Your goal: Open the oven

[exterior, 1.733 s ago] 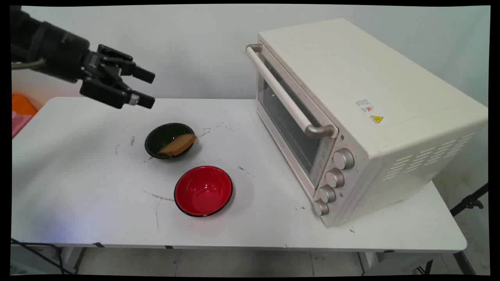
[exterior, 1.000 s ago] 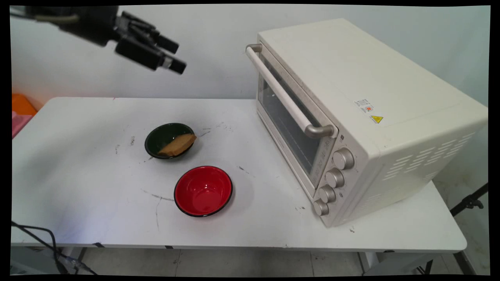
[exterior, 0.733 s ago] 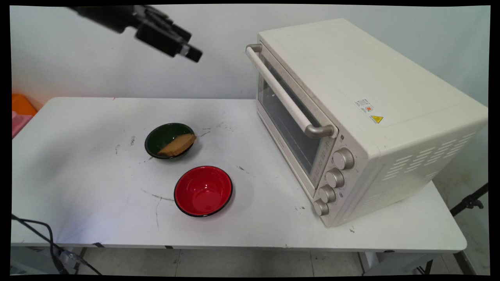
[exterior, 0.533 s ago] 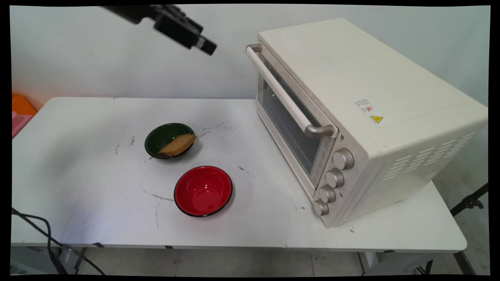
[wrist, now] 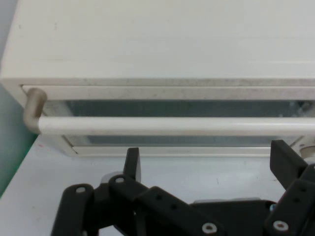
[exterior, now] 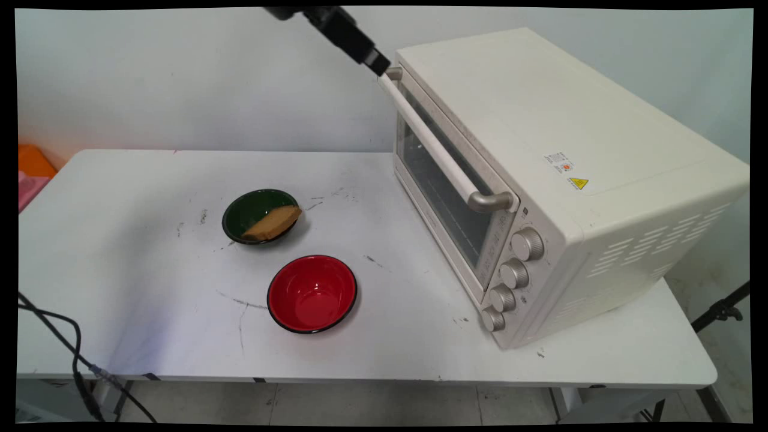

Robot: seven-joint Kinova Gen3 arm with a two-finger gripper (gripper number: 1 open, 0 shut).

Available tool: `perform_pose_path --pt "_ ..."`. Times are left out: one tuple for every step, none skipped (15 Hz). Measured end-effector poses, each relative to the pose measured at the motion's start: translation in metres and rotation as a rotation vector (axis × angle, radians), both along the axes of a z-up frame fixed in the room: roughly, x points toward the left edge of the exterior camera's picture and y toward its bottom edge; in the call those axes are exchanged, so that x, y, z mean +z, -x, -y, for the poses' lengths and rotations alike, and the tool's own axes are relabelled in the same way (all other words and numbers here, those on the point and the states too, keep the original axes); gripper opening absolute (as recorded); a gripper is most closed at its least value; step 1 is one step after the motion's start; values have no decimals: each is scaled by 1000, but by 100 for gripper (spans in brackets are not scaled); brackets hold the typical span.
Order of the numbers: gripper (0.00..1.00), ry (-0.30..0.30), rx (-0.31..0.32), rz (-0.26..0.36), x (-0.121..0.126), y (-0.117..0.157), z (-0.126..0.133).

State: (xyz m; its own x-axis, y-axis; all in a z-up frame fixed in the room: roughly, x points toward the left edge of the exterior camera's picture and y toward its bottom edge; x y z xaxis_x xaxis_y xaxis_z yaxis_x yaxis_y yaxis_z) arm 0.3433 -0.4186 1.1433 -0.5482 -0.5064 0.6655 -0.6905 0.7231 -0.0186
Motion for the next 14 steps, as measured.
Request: perform_pose_path --pt "100 -6 -1 7 -1 5 4" --pt "100 -14 -5 17 -2 12 10" --pt "100 -22 -10 30 -4 19 17" --pt "100 -29 -16 43 -6 26 23" --pt "100 -36 -21 54 -9 31 28" --pt "100 -40 -24 62 -11 34 32" --pt "100 -46 -27 70 -13 39 37" --pt "100 -54 -31 79 -17 44 42" --pt "100 -60 -35 85 -19 48 47" --pt "100 -64 -38 91 -22 52 51" --pt "100 -67 -40 94 -24 54 53" --pt "100 -71 -43 99 -26 57 57" --pt "100 -73 -45 101 -27 59 59" --pt "100 -76 -48 106 -29 63 62"
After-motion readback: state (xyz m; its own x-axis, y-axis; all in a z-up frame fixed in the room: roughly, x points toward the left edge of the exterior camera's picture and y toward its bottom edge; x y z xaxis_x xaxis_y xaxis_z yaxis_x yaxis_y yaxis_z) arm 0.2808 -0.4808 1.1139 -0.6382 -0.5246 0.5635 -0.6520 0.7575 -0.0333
